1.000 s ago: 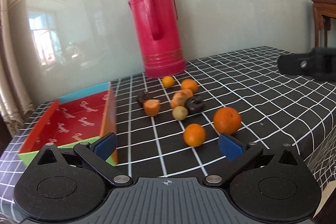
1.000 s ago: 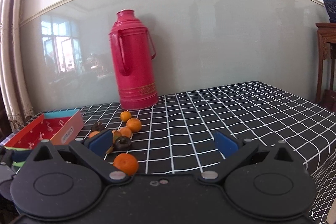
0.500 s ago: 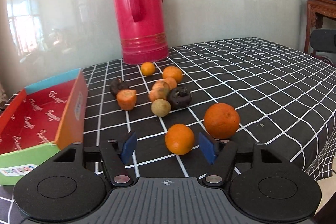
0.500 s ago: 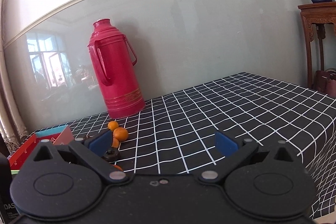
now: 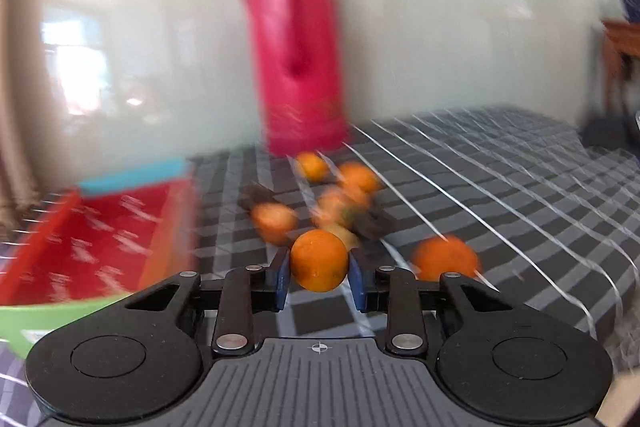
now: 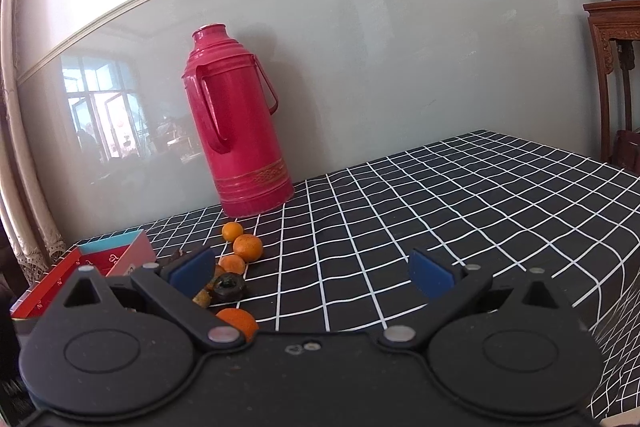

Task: Organize fruits
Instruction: 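Carry the tangerine into the box and open the left tool, then grasp the large orange with the right tool while the left tool withdraws, then lower the large orange into the box and open the right tool, then grasp the small yellow-green fruit with the left tool, then carry the yellow-green fruit into the box and open the left tool, then grasp the dark mangosteen with the right tool, then carry the mangosteen into the box and open the right tool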

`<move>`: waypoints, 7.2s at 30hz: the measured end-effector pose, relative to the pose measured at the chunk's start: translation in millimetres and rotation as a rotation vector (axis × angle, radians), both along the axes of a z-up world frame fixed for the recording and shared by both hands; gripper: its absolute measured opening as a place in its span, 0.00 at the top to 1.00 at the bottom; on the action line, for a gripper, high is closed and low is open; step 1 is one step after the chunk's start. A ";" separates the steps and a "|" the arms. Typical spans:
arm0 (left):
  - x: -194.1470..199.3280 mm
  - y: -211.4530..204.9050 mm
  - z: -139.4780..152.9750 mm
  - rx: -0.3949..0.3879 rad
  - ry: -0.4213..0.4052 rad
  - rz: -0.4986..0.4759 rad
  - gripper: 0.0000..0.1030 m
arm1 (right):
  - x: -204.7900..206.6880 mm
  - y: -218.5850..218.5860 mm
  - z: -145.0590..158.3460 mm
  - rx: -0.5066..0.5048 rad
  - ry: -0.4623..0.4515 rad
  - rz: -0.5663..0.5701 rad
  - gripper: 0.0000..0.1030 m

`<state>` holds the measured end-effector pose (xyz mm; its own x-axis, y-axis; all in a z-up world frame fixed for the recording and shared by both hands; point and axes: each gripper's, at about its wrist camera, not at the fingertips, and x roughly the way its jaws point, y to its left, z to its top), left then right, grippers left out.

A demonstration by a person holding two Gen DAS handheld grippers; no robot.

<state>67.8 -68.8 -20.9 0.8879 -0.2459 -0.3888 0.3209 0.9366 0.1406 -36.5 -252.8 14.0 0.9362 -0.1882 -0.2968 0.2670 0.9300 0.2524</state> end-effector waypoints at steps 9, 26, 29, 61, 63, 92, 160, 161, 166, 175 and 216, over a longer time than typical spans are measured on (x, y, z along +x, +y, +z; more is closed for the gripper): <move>42.7 88.4 26.9 -0.071 0.011 0.396 0.70 | 20.0 21.7 -7.5 -0.027 0.053 0.060 0.05; 55.1 147.1 24.2 -0.182 0.102 0.523 0.11 | 82.2 68.0 -34.5 -0.114 0.201 0.149 0.20; 41.7 151.6 33.2 -0.192 0.031 0.503 0.02 | 89.8 67.7 -39.7 -0.100 0.228 0.142 0.36; 3.1 282.0 25.4 -0.358 -0.019 0.859 0.00 | 155.0 230.6 -11.8 -0.196 0.078 0.688 0.67; 2.9 283.9 24.9 -0.353 -0.018 0.862 0.00 | 161.4 239.0 -18.1 -0.194 0.102 0.705 0.67; 7.9 73.0 37.9 -0.173 -0.112 0.168 0.00 | 102.7 19.7 6.7 -0.288 0.069 -0.393 0.06; 55.2 115.7 19.8 -0.200 0.083 0.505 0.12 | 109.3 51.1 -5.9 -0.220 0.073 -0.125 0.06; 52.7 118.9 21.8 -0.208 0.071 0.512 0.08 | 111.4 52.3 -7.6 -0.215 0.082 -0.104 0.06; 44.8 132.8 29.2 -0.202 0.008 0.562 0.03 | 125.3 62.8 -16.0 -0.222 0.135 -0.008 0.06; 35.5 154.6 36.5 -0.211 -0.043 0.605 0.01 | 149.2 73.5 -30.9 -0.180 0.241 0.127 0.38; 22.6 224.3 32.6 -0.256 -0.030 0.790 0.00 | 130.7 162.2 -5.3 -0.204 0.035 0.567 0.70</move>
<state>90.4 155.4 11.7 0.8451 0.3766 -0.3794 -0.4452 0.8887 -0.1096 94.2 -90.6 8.8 0.8975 0.2809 -0.3399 -0.2796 0.9586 0.0539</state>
